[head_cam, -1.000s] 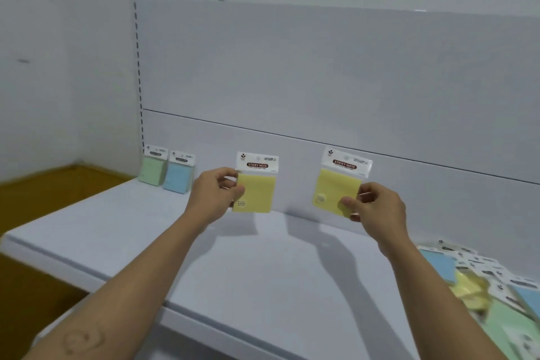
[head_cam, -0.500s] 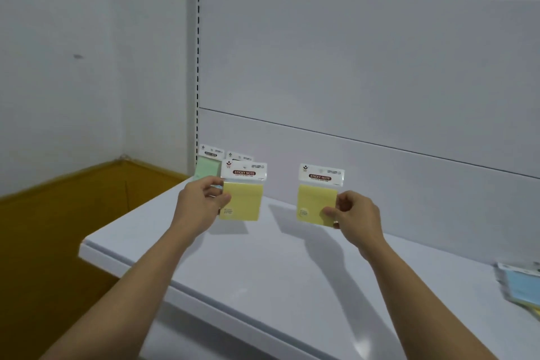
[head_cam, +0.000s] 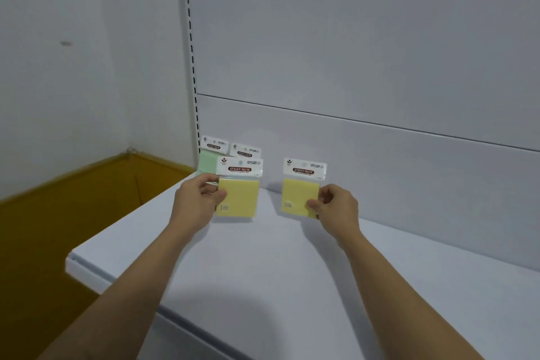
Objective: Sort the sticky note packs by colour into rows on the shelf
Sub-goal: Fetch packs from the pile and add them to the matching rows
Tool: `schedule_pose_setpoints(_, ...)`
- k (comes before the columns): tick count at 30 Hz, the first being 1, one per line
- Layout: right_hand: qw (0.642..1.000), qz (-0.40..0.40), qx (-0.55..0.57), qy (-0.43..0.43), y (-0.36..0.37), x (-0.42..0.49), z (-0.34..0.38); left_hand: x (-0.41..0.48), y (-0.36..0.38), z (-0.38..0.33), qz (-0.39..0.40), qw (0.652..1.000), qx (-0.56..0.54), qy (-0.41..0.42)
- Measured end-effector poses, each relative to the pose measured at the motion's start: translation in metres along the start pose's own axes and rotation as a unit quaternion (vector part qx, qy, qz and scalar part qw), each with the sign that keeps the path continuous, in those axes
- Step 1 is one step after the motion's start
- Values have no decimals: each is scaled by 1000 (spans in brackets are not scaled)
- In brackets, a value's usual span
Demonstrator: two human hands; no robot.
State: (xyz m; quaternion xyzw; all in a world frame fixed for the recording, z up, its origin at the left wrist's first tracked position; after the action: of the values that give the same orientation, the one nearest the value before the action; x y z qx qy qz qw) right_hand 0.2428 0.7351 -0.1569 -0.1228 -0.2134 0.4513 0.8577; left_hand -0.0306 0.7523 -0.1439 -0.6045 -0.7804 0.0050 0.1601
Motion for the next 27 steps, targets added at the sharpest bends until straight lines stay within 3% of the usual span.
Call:
schedule_pose_setpoints(10,999,36,34,16,59,38,-13,42,22,9,-41,998,37,3)
schedule_pose_setpoints(21,996,-63,-58,31,89,43,-8,93,36,17,32,998,-16,51)
schedule_pose_setpoints(27,992,-98,-45,60,96,35,-4,109,45,28,89,992,-72,60)
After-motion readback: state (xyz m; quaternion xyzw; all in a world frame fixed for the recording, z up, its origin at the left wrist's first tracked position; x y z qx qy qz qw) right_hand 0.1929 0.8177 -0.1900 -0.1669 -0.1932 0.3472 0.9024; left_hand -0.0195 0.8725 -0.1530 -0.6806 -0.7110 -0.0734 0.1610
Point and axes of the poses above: each hand's wrist, its own x-axis towards the middle knuckle, its own y-axis out of the palm, z = x × y, the point moved 2 cm from there along x, towards the middle knuckle, and after that the axes turned 6 degrees about -z, right-handed, at the moved point
